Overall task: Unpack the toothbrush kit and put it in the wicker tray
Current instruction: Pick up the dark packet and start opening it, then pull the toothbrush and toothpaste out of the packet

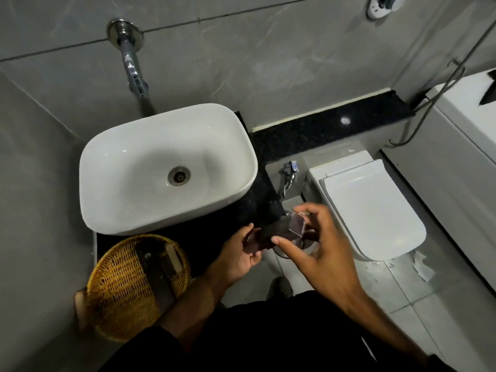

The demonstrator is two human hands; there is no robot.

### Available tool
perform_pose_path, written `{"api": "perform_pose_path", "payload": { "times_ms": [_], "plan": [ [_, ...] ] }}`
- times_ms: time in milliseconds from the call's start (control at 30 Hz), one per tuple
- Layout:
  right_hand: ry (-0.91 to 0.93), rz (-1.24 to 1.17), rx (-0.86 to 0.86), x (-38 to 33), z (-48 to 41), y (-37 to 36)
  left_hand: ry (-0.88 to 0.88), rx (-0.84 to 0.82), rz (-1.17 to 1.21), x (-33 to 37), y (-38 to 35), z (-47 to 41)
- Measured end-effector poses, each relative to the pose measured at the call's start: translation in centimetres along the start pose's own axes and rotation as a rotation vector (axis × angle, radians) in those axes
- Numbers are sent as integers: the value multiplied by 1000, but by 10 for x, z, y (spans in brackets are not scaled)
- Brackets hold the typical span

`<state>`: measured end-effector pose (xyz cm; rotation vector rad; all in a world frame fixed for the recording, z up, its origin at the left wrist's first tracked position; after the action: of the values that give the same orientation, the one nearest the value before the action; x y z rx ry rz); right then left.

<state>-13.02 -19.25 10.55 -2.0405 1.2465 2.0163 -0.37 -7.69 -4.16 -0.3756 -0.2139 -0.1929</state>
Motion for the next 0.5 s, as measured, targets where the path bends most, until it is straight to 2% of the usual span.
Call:
{"api": "perform_pose_path", "payload": {
  "times_ms": [67, 167, 367, 500],
  "plan": [
    [56, -26, 8, -13, -7, 1, 40, -45, -35, -6, -7, 4],
    [164, 59, -7, -27, -13, 2, 32, -54, -73, -11, -8, 3],
    [188, 50, 59, -31, -6, 12, 41, -44, -26, -19, -9, 9],
    [186, 32, 77, -36, -2, 17, 53, -62, -114, -19, -23, 19]
  ]
}}
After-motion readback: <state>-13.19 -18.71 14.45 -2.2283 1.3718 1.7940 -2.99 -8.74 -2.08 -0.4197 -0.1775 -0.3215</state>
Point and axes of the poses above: each hand's wrist, its own z-axis away from the middle knuckle, its own y-axis out of the back of the hand, x = y × z, the point moved 3 cm from there along -z, towards the middle knuckle, and after that the axes turned 9 degrees about y, right-handed, at the moved point
